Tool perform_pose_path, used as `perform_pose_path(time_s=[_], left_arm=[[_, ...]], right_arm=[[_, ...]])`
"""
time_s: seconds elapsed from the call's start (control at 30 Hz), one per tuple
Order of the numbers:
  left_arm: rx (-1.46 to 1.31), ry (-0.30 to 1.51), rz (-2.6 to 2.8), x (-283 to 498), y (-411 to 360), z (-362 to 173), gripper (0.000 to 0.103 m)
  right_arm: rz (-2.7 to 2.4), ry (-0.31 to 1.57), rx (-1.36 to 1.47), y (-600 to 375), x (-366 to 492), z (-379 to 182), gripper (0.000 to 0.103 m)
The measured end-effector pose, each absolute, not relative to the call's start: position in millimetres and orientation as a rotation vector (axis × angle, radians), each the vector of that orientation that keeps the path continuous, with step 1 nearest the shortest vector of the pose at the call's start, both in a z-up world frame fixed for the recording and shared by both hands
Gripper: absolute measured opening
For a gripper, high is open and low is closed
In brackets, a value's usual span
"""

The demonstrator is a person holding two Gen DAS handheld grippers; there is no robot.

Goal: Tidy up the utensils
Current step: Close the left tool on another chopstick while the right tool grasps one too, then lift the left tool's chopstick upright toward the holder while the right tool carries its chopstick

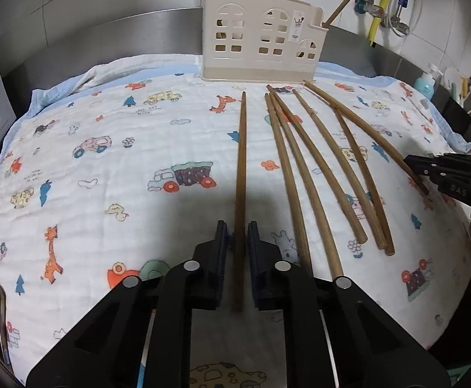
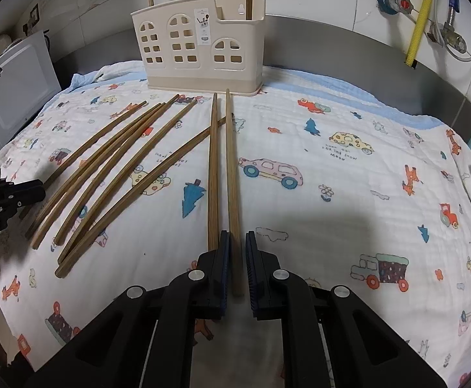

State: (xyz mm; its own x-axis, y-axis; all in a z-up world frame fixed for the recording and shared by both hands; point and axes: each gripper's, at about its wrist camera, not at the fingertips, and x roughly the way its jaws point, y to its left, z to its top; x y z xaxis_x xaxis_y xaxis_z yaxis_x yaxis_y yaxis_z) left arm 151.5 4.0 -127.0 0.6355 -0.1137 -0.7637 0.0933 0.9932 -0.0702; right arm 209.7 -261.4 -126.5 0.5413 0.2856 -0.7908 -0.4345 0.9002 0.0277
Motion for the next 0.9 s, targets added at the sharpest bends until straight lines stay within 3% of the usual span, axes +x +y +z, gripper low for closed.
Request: perform_pose_path(time_s=[0.4,0.9], left_arm=[[-0.030,0.842,-0.120,145,8,-107,0.006],[-0.063,0.652,-0.167,144,20,-34,0.005]], right_arm=[[0.408,0.855,-0.187,-262,198,-108,0.007],[0.439,0.600,-0.155,-254,181,6,0.007]])
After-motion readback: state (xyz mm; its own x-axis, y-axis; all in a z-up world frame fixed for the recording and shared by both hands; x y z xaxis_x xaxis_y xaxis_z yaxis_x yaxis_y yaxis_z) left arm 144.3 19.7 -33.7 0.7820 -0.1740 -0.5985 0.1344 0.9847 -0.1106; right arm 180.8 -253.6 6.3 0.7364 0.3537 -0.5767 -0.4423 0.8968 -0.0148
